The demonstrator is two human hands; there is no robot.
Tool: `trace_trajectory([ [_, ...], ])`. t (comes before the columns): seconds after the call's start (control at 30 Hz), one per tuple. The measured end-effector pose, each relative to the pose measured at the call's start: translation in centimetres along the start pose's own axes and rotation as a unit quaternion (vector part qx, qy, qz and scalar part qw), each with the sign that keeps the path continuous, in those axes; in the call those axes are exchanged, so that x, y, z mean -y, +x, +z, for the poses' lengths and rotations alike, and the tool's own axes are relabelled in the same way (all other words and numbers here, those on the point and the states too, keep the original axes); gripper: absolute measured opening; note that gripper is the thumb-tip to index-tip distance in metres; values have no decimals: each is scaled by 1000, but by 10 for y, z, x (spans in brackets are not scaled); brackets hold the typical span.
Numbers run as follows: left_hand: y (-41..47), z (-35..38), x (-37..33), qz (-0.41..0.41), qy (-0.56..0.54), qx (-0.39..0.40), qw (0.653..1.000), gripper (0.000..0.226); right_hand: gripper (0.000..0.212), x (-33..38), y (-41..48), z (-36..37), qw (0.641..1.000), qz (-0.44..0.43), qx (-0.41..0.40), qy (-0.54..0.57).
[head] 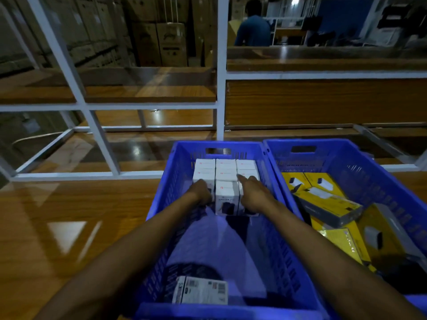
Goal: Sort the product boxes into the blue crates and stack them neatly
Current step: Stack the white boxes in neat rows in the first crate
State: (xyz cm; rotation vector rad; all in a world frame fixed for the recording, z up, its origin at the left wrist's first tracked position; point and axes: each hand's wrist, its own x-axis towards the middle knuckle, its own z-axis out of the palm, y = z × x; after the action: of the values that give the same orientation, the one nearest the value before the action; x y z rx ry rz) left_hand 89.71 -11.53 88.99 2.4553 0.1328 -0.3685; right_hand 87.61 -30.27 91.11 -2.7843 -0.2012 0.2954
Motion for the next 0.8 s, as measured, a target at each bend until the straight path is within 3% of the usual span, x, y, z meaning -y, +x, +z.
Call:
trace_trajectory([
  [0.23,-58,-12,-7,27,160,108,981,56,58,14,-18,10,995,-89,38,15],
  [0.33,-75,-5,7,0,191,222,956,61,50,31,-37,18,984,-136,115,-31],
  [0.47,-98,6,20,17,279,298,913,63,43,48,-72,30,943,-179,255,-114],
  [0.6,-115,22,24,24,346,352,869,71,63,54,-89,43,908,-169,348,-162],
  [0.7,-127,31,24,28,406,355,841,54,85,48,-82,65,889,-166,383,-189],
  [0.8,-134,40,25,29,446,348,824,45,83,54,-92,76,878,-172,394,-211],
])
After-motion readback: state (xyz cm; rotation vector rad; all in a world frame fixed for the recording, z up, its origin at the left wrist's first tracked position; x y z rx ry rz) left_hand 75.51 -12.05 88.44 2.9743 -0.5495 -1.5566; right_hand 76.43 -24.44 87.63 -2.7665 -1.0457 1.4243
